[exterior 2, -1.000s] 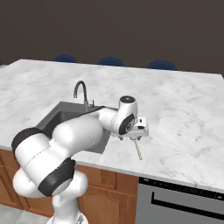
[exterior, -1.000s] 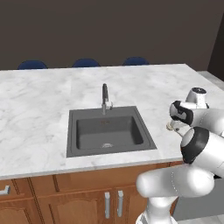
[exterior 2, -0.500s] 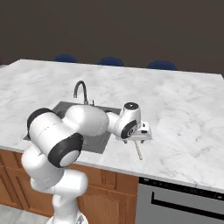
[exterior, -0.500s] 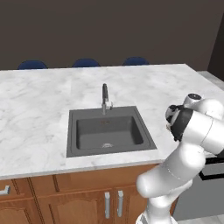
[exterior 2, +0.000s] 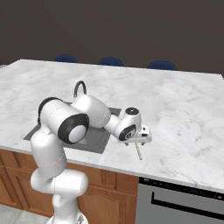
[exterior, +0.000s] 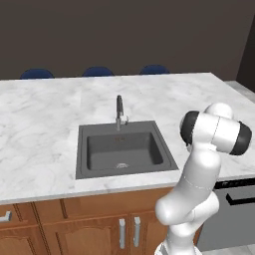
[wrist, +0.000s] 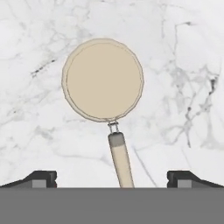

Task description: Grab the spray bottle from the cabinet, then place it next to the cutting board for sanitizing. Then grab the dish brush from the countertop next to the sink and place it next to the cutting board.

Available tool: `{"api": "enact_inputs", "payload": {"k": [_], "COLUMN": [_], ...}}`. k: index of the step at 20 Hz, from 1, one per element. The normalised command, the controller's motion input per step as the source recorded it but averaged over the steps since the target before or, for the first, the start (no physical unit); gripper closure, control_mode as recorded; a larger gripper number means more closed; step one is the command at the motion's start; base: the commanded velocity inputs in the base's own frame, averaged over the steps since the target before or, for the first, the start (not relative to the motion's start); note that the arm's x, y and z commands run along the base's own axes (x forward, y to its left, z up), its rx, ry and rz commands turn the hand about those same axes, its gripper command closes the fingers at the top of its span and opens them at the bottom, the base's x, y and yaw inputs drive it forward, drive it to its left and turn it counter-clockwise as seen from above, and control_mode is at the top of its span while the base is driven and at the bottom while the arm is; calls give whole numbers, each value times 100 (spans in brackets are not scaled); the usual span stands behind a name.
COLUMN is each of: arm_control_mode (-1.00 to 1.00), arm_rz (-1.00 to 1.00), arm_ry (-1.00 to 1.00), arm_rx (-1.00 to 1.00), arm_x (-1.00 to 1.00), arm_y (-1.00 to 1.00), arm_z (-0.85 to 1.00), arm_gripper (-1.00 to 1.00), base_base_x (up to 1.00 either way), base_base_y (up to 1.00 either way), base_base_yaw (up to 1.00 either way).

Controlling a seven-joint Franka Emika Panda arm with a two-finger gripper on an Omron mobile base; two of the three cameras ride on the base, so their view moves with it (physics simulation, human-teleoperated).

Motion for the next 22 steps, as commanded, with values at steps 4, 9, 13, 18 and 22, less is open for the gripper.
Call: {"api": "enact_inputs", "payload": {"k": [4, 9, 13, 18, 22], "arm_control_mode": [-100, -100, -100, -100, -100], "arm_rz": [0, 0, 0, 0, 0], "arm_ry": [0, 0, 0, -3, -12], "arm_rx": [0, 0, 0, 0, 1], "arm_x": [24, 19, 5, -1, -36], "arm_y": [-16, -6, -3, 4, 34], "arm_z": [-31, -33, -39, -49, -38], "arm_gripper": [-100, 100, 100, 100, 100], "base_base_x": [0, 0, 0, 0, 0], "base_base_y": [0, 0, 0, 0, 0], "base_base_yaw": [0, 0, 0, 0, 0]}}
